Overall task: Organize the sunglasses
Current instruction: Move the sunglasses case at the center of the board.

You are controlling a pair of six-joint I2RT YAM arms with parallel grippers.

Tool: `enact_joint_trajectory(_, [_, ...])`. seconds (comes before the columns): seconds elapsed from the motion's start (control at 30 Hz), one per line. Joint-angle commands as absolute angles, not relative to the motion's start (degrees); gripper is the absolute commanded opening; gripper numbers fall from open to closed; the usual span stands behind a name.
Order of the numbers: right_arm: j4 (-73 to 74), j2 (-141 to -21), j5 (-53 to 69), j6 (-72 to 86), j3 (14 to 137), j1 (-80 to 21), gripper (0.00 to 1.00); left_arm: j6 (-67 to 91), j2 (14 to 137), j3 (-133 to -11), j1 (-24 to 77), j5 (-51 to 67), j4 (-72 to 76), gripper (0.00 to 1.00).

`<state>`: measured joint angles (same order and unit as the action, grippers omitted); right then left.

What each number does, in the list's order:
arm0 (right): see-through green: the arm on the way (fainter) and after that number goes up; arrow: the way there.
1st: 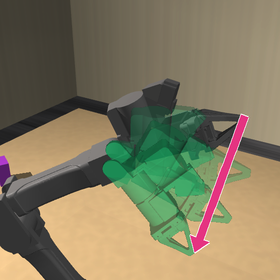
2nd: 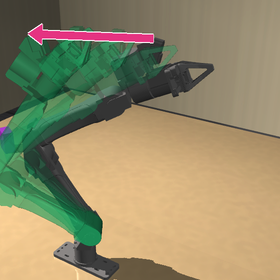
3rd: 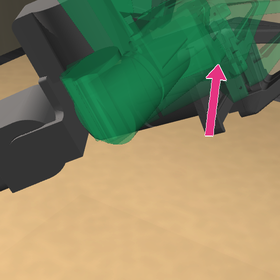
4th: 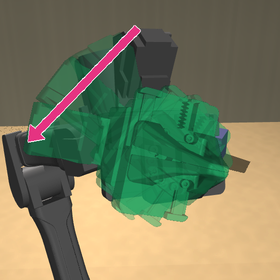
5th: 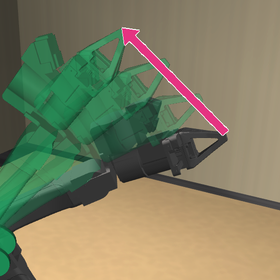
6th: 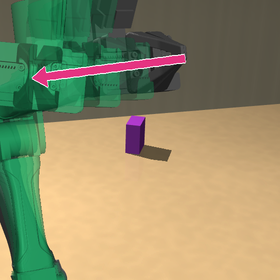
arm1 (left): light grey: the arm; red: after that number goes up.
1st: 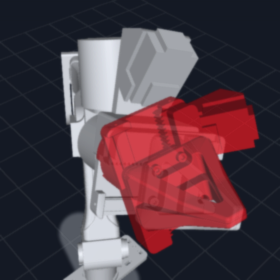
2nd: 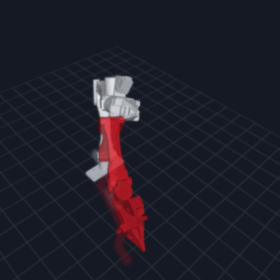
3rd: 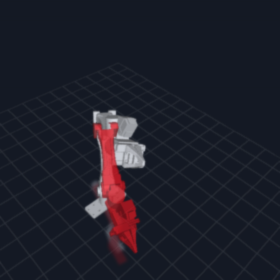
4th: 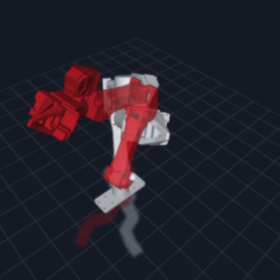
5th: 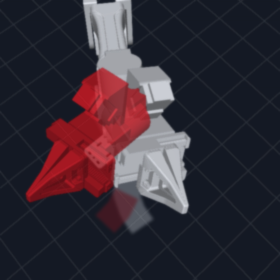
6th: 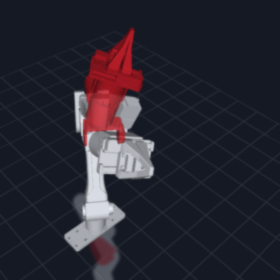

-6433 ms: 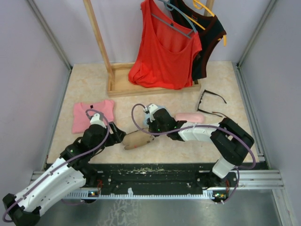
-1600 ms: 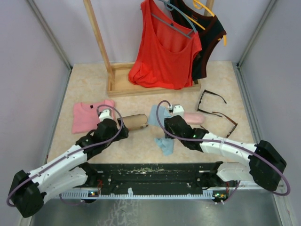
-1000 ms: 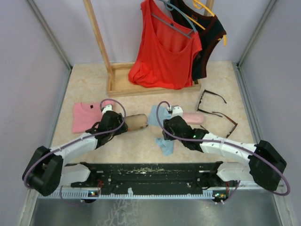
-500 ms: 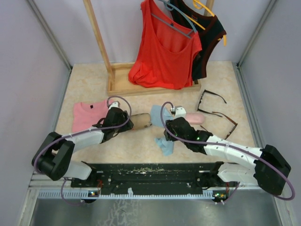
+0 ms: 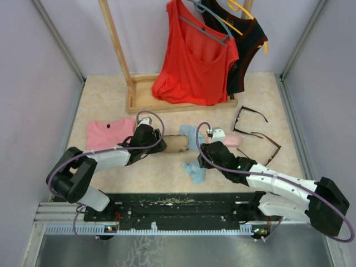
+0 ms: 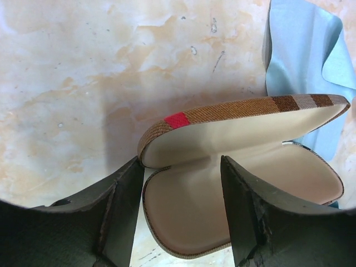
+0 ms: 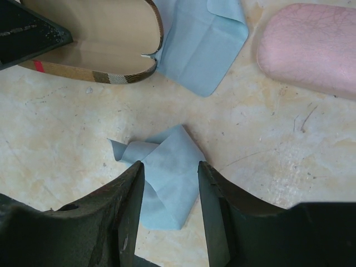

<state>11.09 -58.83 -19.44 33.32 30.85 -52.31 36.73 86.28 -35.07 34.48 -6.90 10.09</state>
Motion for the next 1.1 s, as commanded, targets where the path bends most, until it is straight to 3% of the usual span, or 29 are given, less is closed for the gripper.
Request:
enact_joint_trajectory(0.0, [11.1, -56.7, -21.4, 34.3, 30.8, -52.3, 0.44, 38.3, 88.5, -36.7, 35.9, -5.0, 10.1, 0.63])
enact_joint_trajectory(0.43, [13.1, -51.2, -25.6, 33.3, 29.3, -52.3, 0.46, 38.9, 81.8, -35.0, 37.1, -8.1, 5.9, 0.76])
enact_joint_trajectory(0.63, [14.3, -49.4, -20.6, 28.7, 29.6, -52.2, 0.49, 37.3, 74.2, -36.0, 37.1, -11.8, 0.3, 0.82])
enact_joint_trajectory(0.87, [14.3, -58.8, -18.9, 22.5, 33.5, -57.2, 0.48, 35.9, 61.3, -32.0, 36.9, -14.4, -4.2, 0.84])
enact_joint_trajectory(1.07, [11.8, -67.0, -24.7, 22.5, 36.9, -62.5, 0.45, 33.3, 52.3, -25.0, 37.0, -4.9, -1.4, 0.81])
